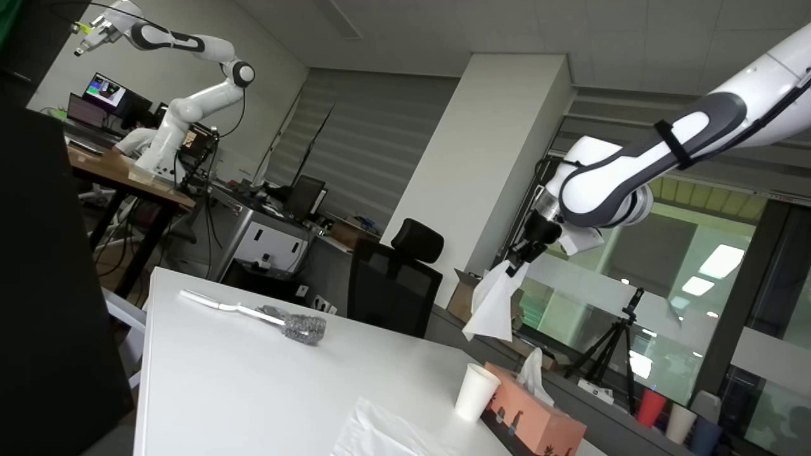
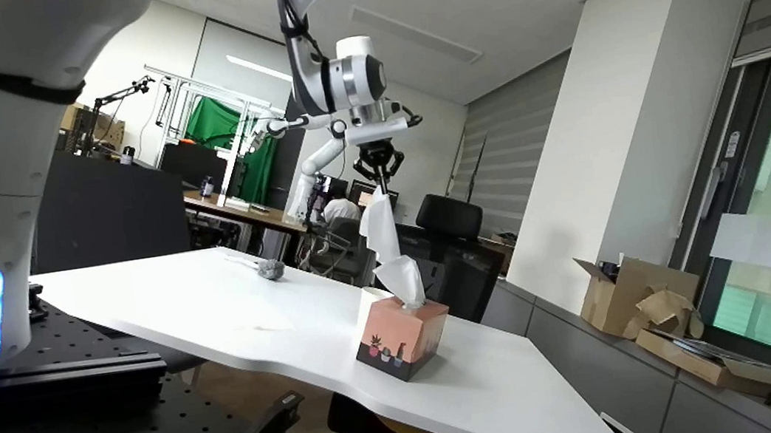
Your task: Put a tissue on the table
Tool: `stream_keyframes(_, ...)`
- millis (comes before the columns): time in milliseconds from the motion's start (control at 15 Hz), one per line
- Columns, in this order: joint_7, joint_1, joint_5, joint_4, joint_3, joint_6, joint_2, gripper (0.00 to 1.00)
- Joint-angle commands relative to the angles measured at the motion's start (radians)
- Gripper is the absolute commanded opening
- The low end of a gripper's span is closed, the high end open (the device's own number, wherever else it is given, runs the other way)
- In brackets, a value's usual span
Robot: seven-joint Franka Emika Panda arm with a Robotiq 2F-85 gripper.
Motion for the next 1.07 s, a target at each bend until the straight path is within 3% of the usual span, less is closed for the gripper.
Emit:
stream_keyframes(0, -0.127, -0.017, 0.078, -0.112, 0.11, 0.031, -0.024, 0.0)
stream_keyframes(467, -0.289, 0.015, 0.11, -0.263, 0.261, 0.022, 0.076, 0.0)
stream_keyframes(600, -0.319, 0.02, 0.108, -0.279, 0.285, 0.017, 0.11, 0.27)
stream_keyframes(1000, -0.401, 0.008, 0.103, -0.286, 0.317, 0.013, 0.165, 0.66)
